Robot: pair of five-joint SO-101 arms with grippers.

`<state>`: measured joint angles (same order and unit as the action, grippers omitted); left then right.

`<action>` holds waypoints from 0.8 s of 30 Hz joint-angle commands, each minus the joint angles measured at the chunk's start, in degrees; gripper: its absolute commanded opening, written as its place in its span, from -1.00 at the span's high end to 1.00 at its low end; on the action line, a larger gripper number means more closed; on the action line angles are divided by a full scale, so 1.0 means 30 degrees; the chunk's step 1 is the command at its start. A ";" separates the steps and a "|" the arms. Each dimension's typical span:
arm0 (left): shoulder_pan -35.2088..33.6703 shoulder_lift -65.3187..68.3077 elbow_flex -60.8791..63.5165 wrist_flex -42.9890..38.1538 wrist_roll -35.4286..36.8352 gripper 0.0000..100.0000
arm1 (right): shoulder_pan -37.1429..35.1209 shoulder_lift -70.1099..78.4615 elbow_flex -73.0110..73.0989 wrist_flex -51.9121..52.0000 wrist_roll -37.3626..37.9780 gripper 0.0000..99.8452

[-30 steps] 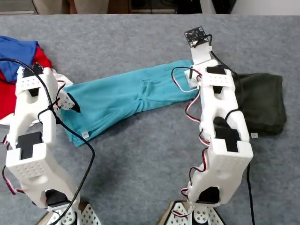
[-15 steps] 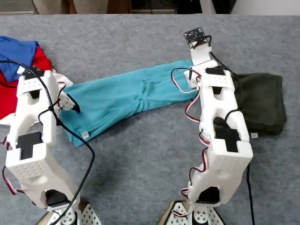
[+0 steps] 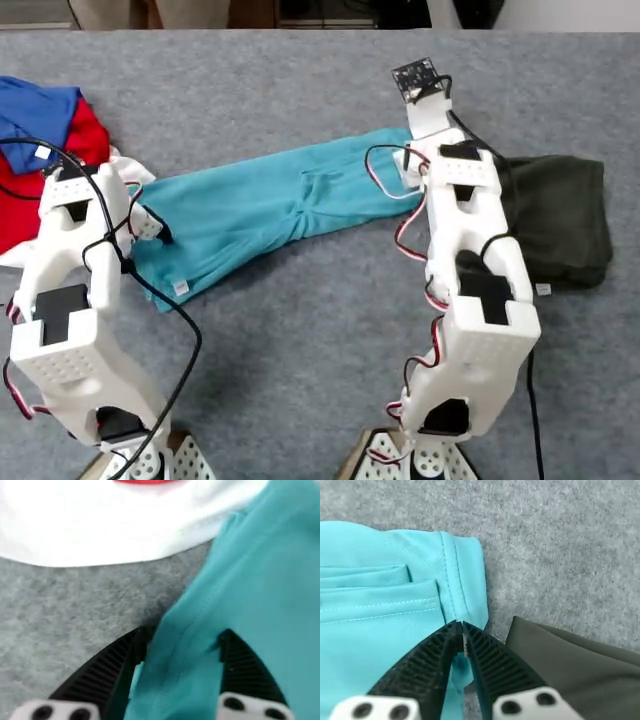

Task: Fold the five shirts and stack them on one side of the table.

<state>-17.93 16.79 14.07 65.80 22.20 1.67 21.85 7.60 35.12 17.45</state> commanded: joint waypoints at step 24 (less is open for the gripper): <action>-0.2813 -0.0073 -1.1194 0.6505 -0.5158 0.96 | 0.0396 -0.0864 -0.0132 -0.0850 -0.0147 0.99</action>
<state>-23.65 17.23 -10.20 80.92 9.19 1.67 21.85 7.60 33.89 17.54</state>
